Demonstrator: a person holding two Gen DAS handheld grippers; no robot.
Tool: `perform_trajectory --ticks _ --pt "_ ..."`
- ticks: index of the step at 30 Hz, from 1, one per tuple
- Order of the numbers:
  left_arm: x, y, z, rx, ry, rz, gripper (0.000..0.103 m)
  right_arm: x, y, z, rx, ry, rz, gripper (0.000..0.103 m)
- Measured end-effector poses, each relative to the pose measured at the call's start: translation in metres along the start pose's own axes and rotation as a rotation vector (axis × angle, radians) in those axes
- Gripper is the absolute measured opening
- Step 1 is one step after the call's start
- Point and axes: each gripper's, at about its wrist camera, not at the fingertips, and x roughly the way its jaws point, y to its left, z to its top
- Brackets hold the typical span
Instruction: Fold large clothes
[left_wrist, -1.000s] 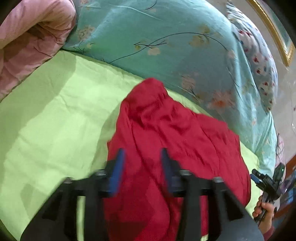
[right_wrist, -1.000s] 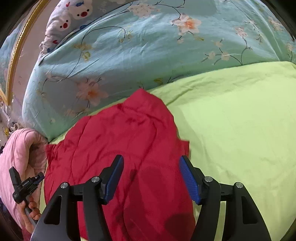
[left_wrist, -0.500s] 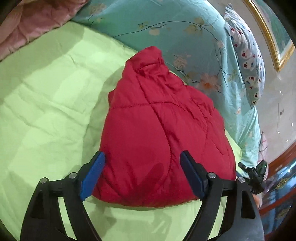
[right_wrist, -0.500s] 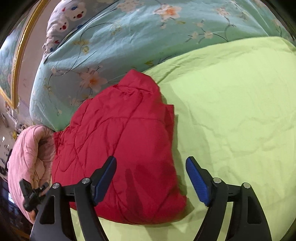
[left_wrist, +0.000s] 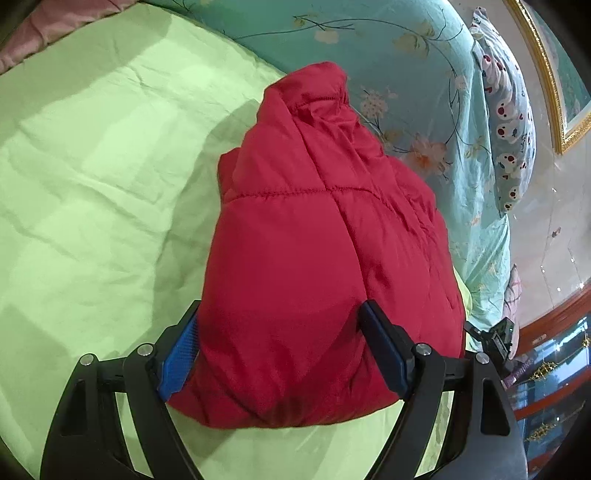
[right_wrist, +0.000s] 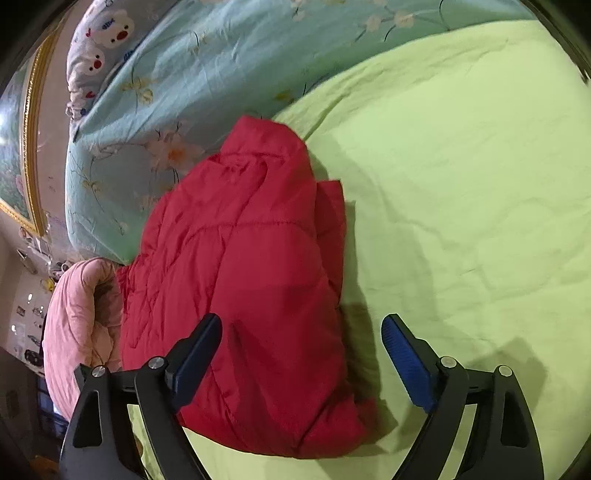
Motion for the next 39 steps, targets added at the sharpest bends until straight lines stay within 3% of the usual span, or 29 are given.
perform_trajectory --ticks 5,8,16,19,22,23,24,25,28,30,32,39 --pt "0.012 0.002 0.010 -0.012 0.029 -0.039 0.089 0.015 -0.003 0.005 0.019 0.038 0.037 0.094" --pt "0.025 0.008 0.017 -0.036 0.055 -0.051 0.103 0.030 -0.010 0.010 0.058 0.088 0.110 0.098" --pt "0.054 0.016 0.027 -0.135 0.113 -0.163 0.103 0.058 -0.006 0.022 0.053 0.181 0.158 0.103" --pt "0.060 0.007 0.027 -0.136 0.120 -0.190 0.103 0.066 0.003 0.026 0.034 0.207 0.167 0.103" --pt "0.063 -0.005 0.026 -0.087 0.106 -0.163 0.103 0.076 0.011 0.025 0.030 0.224 0.166 0.100" --pt "0.062 -0.008 0.026 -0.069 0.100 -0.161 0.102 0.078 0.014 0.025 0.025 0.223 0.168 0.095" --pt "0.061 -0.009 0.026 -0.062 0.092 -0.163 0.095 0.078 0.015 0.024 0.023 0.223 0.169 0.092" --pt "0.058 -0.010 0.026 -0.049 0.084 -0.173 0.083 0.077 0.015 0.022 0.023 0.222 0.168 0.085" --pt "0.045 -0.017 0.025 -0.002 0.056 -0.180 0.062 0.071 0.016 0.019 0.021 0.211 0.199 0.062" --pt "0.034 -0.026 0.023 0.037 0.030 -0.178 0.054 0.062 0.019 0.016 0.005 0.198 0.226 0.052" --pt "0.022 -0.036 0.022 0.067 0.010 -0.179 0.049 0.056 0.022 0.015 -0.004 0.188 0.235 0.045" --pt "-0.028 -0.073 -0.002 0.199 -0.027 -0.208 0.045 0.016 0.043 -0.014 -0.072 0.162 0.257 0.040"
